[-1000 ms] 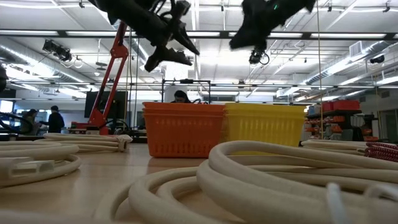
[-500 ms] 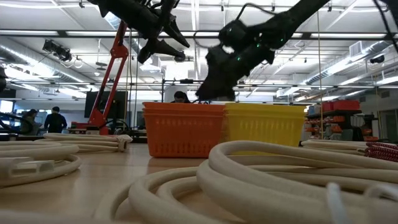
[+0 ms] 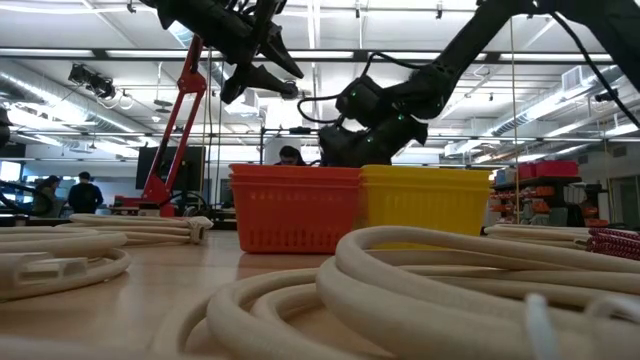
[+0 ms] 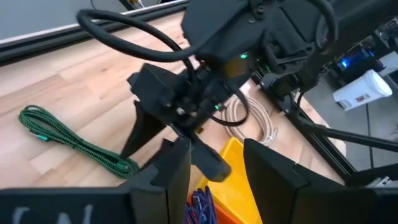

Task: Pick & Place USB Port
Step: Put the green USB cable into the orange bin

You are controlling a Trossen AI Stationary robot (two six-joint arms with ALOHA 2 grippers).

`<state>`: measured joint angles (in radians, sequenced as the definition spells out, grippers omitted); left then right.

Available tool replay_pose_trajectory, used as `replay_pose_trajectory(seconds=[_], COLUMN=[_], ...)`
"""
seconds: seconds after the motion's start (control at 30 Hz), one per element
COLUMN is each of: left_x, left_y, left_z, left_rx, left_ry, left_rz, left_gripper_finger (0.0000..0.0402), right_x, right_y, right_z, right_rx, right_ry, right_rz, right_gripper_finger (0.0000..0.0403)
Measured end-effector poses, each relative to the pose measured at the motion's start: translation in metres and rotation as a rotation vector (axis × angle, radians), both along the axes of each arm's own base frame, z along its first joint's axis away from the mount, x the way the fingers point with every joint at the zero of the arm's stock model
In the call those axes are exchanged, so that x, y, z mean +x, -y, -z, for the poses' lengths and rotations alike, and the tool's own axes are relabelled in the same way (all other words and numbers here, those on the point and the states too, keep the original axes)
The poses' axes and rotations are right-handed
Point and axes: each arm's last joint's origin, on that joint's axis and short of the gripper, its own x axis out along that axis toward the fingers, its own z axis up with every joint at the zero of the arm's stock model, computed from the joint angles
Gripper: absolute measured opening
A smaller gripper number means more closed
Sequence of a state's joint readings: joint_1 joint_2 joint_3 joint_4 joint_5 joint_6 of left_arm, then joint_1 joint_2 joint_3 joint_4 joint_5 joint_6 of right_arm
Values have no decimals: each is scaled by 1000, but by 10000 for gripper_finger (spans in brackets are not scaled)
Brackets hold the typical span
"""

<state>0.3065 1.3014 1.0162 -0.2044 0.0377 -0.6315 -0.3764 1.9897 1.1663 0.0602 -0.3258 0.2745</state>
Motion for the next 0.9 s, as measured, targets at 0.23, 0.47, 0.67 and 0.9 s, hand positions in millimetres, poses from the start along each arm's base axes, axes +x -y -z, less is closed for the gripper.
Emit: replay_pose_trajectory(seconds=[0.23,0.47,0.67,0.9], left_x=[0,0,1,1], left_y=[1,2,2,2], left_z=[0,0,0,0], left_rx=[-21,-26,-31,-34], left_ry=[6,8,10,5], left_rz=[34,32,42,46], left_gripper_finger=[155,155,155,155], right_x=[1,-3,2,4], right_y=[-1,-7,-12,-9], right_z=[6,16,27,27], right_rx=[-43,-69,-69,-45], right_ry=[-28,-136,-141,-117], right_rz=[22,30,22,77], right_gripper_finger=[165,164,164,158])
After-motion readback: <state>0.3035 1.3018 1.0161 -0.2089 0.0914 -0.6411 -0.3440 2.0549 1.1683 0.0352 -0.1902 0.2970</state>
